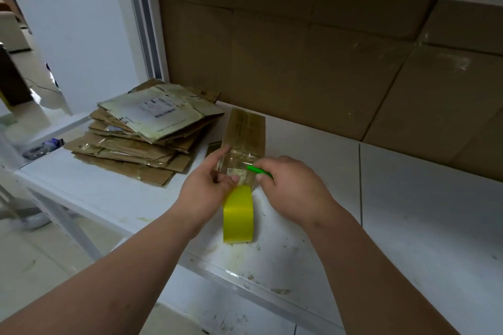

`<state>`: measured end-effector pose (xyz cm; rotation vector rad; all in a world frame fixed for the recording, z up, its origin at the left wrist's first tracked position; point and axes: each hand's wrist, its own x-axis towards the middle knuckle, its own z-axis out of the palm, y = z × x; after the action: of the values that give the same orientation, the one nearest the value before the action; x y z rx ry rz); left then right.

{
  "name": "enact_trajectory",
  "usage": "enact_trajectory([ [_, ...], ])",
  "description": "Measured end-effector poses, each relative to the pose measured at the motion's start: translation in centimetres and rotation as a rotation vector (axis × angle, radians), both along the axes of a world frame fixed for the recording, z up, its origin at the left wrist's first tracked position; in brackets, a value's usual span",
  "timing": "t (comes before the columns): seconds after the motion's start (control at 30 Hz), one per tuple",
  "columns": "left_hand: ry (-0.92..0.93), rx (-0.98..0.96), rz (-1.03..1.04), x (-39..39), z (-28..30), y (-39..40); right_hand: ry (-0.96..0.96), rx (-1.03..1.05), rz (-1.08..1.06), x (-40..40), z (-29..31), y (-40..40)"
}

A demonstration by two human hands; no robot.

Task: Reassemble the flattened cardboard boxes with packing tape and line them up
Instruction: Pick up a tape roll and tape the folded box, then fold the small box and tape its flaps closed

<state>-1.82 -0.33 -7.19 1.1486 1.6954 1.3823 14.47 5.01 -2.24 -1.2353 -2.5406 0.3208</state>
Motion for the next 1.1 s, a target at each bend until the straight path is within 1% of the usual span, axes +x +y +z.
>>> enact_trajectory([
  [0.1, -0.007, -0.019, -0.022, -0.2, 0.0, 0.3, -0.095, 0.071, -0.01, -0.7, 0.4, 0.4],
  [0.23, 0.019, -0.044, -0.023, -0.4, 0.1, 0.5, -0.162, 0.103, 0.001, -1.8, 0.7, 0.7],
  [0.43, 0.031, -0.055, 0.0, -0.5, 0.2, 0.7, -0.215, 0.134, 0.018, -2.7, 1.0, 0.8],
  [0.57, 0.094, -0.05, 0.001, -0.2, 0.3, 0.9, -0.239, 0.133, 0.041, -3.4, 1.3, 0.7],
  [0.73, 0.14, -0.057, 0.036, -0.2, 0.3, 1.0, -0.291, 0.12, 0.029, -3.8, 1.5, 0.6],
  [0.9, 0.17, -0.076, 0.021, -0.5, 0.4, 1.2, -0.295, 0.131, -0.002, -3.2, 1.7, 0.9],
  [1.1, 0.154, -0.09, 0.017, -0.2, 0.8, 1.1, -0.343, 0.141, 0.01, -3.6, 1.9, 0.5],
])
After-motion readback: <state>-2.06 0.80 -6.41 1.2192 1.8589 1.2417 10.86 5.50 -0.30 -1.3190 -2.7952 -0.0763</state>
